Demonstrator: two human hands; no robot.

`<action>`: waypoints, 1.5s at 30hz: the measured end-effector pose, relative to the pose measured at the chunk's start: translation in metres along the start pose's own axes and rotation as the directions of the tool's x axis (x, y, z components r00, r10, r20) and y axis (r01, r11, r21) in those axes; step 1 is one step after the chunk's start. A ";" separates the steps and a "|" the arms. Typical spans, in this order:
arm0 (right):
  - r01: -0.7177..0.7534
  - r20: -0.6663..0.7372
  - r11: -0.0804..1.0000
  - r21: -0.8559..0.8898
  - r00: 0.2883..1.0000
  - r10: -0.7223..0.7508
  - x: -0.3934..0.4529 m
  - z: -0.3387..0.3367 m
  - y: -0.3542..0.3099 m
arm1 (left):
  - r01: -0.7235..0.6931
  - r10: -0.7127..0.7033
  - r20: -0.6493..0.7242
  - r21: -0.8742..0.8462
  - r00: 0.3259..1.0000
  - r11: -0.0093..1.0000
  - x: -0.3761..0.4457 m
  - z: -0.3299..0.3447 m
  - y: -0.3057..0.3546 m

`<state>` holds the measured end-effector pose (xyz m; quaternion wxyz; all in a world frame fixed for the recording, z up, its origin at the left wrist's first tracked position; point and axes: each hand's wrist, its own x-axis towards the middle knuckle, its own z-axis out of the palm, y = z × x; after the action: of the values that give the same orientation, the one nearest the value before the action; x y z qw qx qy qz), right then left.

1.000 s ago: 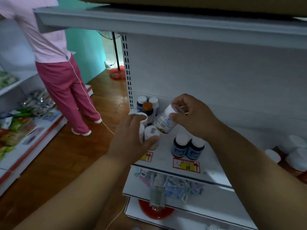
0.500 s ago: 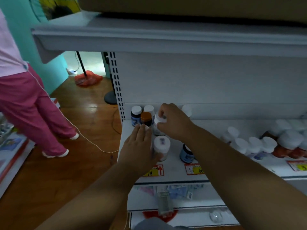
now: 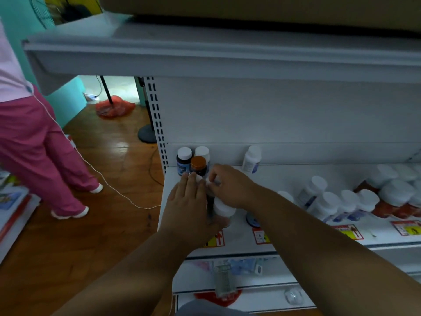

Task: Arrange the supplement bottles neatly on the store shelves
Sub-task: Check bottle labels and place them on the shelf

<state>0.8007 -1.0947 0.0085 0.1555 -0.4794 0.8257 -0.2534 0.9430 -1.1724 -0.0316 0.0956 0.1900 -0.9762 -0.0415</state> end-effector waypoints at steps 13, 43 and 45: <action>-0.169 -0.200 0.948 -0.270 0.973 0.116 0.037 -0.065 0.067 | -0.089 0.089 0.003 -0.001 0.996 0.996 0.019 -0.006 0.024; -0.019 -0.350 0.873 -0.487 0.920 -0.175 -0.096 -0.168 0.116 | -0.249 0.208 -0.187 -0.232 0.960 0.940 0.058 -0.035 0.140; -0.168 -0.521 0.944 -0.285 0.853 -0.006 -0.101 -0.180 0.138 | -0.253 0.204 -0.208 -0.243 0.957 0.936 0.065 -0.029 0.164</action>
<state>0.6622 -0.9011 0.0792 -0.1402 -0.3770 0.8868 -0.2278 0.8300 -1.0463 0.0268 0.2123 0.0632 -0.9644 -0.1441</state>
